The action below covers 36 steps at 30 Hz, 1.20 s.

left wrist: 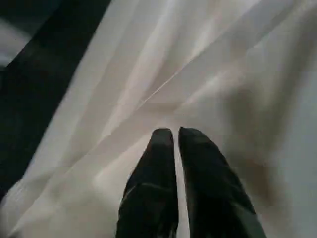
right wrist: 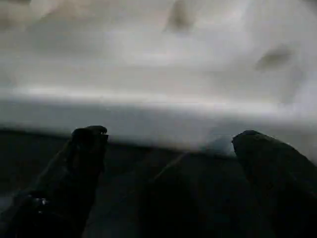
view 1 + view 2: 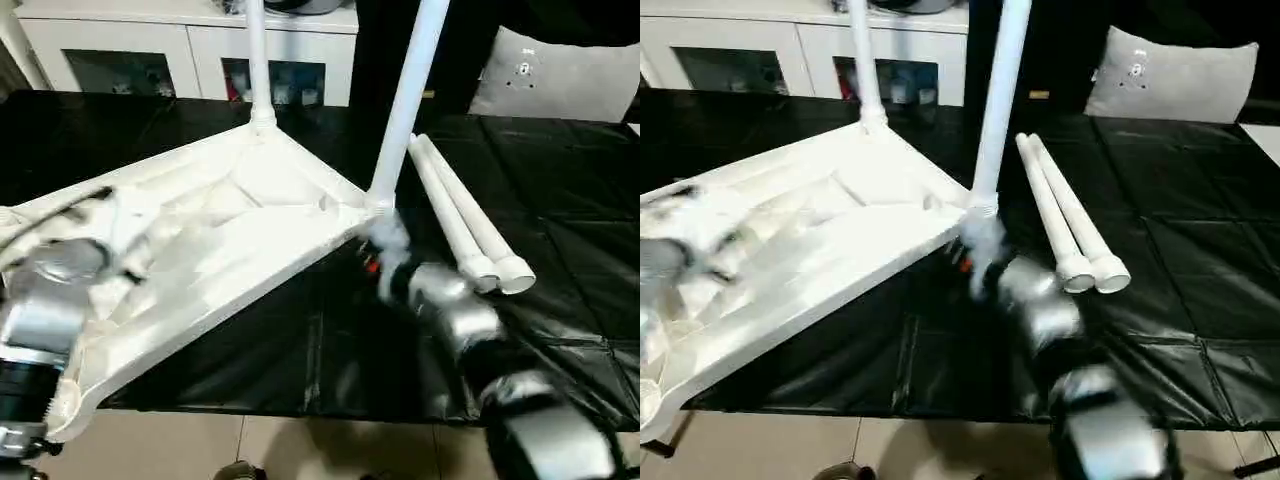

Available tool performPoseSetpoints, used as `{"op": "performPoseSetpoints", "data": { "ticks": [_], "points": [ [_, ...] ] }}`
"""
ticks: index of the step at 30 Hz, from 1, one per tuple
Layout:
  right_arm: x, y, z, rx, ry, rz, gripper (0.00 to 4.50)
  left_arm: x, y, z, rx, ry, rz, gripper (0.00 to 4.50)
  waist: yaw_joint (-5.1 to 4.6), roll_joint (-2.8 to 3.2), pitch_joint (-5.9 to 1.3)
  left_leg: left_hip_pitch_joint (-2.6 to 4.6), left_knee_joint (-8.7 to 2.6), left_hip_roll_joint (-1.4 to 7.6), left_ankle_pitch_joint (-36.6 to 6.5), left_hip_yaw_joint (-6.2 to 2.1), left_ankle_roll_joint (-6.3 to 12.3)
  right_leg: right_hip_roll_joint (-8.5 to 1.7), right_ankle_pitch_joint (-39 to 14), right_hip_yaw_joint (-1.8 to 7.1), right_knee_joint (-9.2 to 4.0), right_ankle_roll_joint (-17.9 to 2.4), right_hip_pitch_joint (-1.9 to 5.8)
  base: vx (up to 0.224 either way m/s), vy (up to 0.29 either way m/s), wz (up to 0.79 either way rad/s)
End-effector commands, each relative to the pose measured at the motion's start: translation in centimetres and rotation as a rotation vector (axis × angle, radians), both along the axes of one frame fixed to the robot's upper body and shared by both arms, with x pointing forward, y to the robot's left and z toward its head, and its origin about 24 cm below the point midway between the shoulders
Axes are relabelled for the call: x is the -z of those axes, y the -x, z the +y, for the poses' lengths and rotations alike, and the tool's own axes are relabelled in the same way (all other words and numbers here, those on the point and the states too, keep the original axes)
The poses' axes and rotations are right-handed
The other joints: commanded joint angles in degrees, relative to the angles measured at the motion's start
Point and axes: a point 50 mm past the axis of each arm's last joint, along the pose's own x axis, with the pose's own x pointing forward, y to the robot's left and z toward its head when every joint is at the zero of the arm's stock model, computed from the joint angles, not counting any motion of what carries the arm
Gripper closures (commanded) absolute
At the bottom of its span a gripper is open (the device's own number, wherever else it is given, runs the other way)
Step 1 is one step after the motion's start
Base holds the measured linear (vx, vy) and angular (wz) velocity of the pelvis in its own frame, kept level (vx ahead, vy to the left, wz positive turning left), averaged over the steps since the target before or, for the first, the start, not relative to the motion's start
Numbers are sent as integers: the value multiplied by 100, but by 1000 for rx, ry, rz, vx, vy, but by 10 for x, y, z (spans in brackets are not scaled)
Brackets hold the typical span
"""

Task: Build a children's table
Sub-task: Rotate leg to tighten, then rotate table base

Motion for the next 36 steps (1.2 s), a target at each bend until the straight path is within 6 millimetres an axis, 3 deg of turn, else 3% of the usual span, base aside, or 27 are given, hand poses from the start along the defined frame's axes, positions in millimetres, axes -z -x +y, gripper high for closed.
{"op": "performPoseSetpoints", "data": {
  "ticks": [1,5,9,13,17,23,24,29,34,35,36],
  "points": [
    [-4,-2,2,-7,32,-7,0,-6,0,9,-50,-65,-2,438,-8,125,-396,169,-387,219,-1142,-99,37,-396,-386,227,-346,-1412,243,0,0,0],
    [3,-1,7,8,72,26,0,3,4,10,-37,-53,68,444,-7,129,-390,173,-398,212,-1199,-105,-41,-412,-464,234,-348,-1410,233,0,0,0],
    [7,-3,28,79,58,78,0,24,12,-11,102,64,214,444,-9,112,-385,167,-414,216,-1210,-108,-92,-436,-514,247,-345,-1445,223,0,0,0],
    [8,-4,34,97,82,83,0,32,20,-19,191,74,295,444,-34,113,-374,168,-426,215,-1281,-108,-129,-433,-517,251,-351,-1396,228,0,0,0],
    [6,-6,41,111,86,83,0,32,27,-37,352,167,356,444,-48,81,-342,199,-455,224,-1583,-109,-205,-438,-1039,267,-392,-1308,185,0,0,0],
    [3,-8,45,108,88,68,0,31,38,-68,627,293,427,444,-53,94,-343,216,-479,224,-1792,-113,-324,-431,-1108,281,-395,-1229,168,0,0,0],
    [2,-9,46,108,87,64,0,30,37,-81,684,360,425,444,-51,99,-344,214,-475,217,-1806,-108,-340,-421,-1103,281,-391,-1218,165,0,0,0],
    [1,-10,46,112,92,54,0,27,27,-99,746,422,374,444,-40,80,-363,193,-463,203,-1646,-102,-346,-426,-990,284,-384,-1197,208,0,0,0],
    [-4,-17,35,167,104,22,0,30,-3,-125,730,421,209,444,-54,41,-387,151,-428,184,-1286,-85,-230,-410,-584,277,-366,-1208,252,0,0,0],
    [-7,-20,31,193,99,13,0,31,-8,-132,723,446,187,444,-28,58,-406,192,-396,189,-1253,-69,-217,-416,-475,281,-363,-1239,237,0,0,0],
    [-9,-22,29,206,97,8,0,31,-10,-135,720,458,177,444,-25,43,-403,169,-400,183,-1175,-68,-196,-411,-404,275,-357,-1260,255,0,0,0]
  ]
}}
